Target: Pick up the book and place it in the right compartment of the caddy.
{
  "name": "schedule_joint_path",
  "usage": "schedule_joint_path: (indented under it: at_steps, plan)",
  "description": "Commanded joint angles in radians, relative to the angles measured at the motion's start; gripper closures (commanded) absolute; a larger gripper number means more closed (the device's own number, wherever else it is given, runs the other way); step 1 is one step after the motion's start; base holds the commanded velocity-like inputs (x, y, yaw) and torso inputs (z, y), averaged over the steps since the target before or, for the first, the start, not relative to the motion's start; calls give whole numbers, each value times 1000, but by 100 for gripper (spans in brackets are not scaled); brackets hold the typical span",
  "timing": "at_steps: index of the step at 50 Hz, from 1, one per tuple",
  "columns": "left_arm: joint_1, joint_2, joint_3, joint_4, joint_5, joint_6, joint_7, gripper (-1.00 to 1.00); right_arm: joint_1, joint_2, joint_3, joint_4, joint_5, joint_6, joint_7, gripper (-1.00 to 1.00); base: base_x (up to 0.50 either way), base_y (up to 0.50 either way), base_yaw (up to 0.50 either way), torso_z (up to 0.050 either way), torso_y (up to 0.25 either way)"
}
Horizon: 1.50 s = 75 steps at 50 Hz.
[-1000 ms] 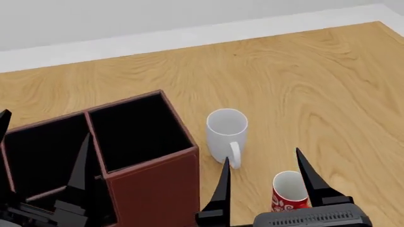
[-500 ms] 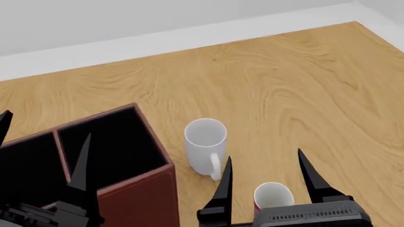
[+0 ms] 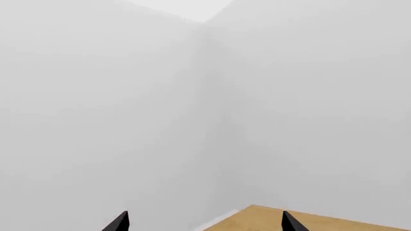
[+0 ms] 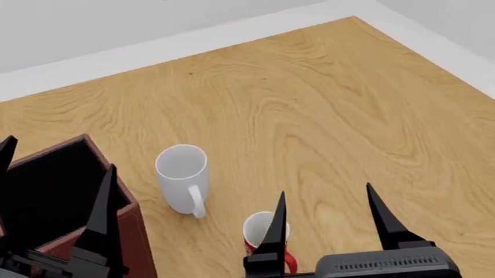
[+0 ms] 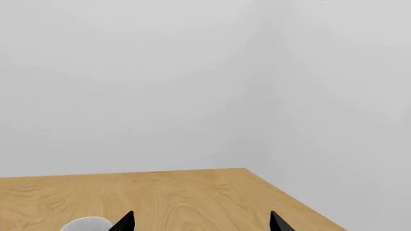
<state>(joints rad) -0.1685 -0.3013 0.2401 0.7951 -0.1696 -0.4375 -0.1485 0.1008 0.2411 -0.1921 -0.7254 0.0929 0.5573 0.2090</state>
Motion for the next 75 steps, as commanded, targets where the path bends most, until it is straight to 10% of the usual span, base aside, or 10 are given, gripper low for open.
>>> schedule_joint_path:
  at_steps: [1, 75]
  plan:
    - [-1, -5, 5, -2, -2, 3, -4, -100, -5, 2, 7, -4, 14, -11, 6, -100, 0, 0, -500, 0, 0]
    - [-6, -30, 27, -15, -19, 17, -33, -100, 13, 28, -21, -13, 22, 29, 50, -100, 72, 103, -47, 0, 0]
